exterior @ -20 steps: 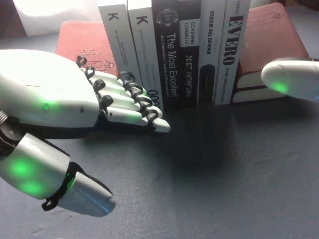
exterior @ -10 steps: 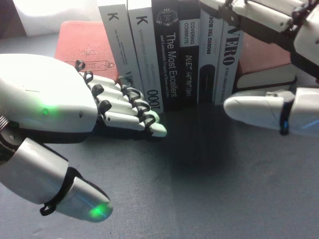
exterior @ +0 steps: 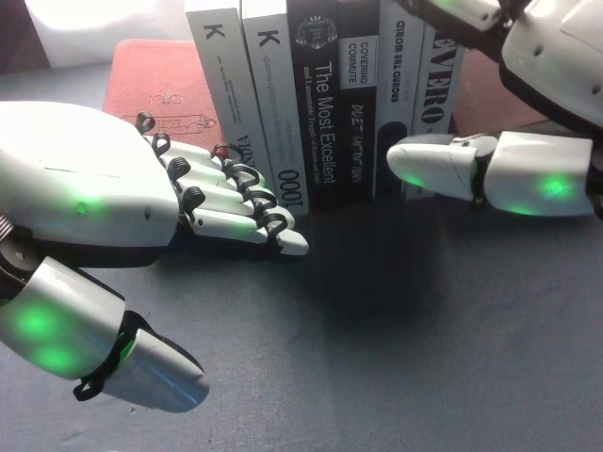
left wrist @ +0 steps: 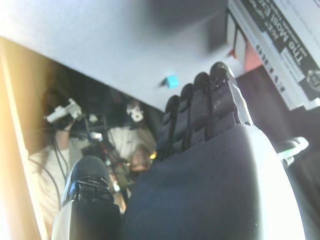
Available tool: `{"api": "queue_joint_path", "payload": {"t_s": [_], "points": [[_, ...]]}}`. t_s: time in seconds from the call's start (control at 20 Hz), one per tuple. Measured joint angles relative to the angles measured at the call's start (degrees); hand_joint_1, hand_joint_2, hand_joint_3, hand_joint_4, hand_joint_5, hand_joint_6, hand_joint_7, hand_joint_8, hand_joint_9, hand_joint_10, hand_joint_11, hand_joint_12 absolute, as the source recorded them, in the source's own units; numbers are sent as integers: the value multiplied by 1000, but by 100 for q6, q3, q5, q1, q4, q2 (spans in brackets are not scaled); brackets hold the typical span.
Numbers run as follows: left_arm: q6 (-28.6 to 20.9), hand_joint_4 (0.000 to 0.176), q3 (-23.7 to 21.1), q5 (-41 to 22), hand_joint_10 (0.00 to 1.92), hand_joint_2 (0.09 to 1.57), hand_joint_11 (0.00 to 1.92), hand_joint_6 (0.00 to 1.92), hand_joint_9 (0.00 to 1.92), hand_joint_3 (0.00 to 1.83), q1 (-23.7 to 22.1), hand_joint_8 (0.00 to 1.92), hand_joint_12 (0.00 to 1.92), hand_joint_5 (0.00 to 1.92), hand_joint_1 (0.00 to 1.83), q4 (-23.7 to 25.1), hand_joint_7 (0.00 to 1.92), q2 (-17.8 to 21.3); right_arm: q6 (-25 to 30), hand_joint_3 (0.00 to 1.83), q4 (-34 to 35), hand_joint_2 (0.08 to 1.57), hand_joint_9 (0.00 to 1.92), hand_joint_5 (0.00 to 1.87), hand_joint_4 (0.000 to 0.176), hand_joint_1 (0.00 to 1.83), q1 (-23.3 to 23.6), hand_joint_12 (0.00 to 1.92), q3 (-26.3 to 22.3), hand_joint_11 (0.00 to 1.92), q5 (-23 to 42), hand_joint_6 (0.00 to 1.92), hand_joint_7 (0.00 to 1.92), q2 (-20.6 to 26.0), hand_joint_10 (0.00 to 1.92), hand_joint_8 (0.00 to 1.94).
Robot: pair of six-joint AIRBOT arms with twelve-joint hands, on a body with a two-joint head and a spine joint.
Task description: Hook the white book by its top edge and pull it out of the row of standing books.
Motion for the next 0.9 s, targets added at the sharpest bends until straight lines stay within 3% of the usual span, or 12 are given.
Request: {"api": "queue_joint_path", "payload": {"t_s": [0.35, 0.9], "points": [[-2, 0, 22, 17, 0, 1126, 0, 0, 0, 1, 0, 0, 0, 0, 0, -7, 0, 0, -1043, 5, 907, 1160, 0, 0, 0, 0, 284, 0, 245, 0, 407, 0, 0, -328, 0, 0], [-2, 0, 35, 31, 0, 1141, 0, 0, 0, 6, 57, 0, 0, 0, 0, -13, 0, 4, -1580, 2, 1836, 1161, 0, 0, 0, 0, 448, 0, 898, 0, 323, 0, 0, -1029, 0, 0]]}}
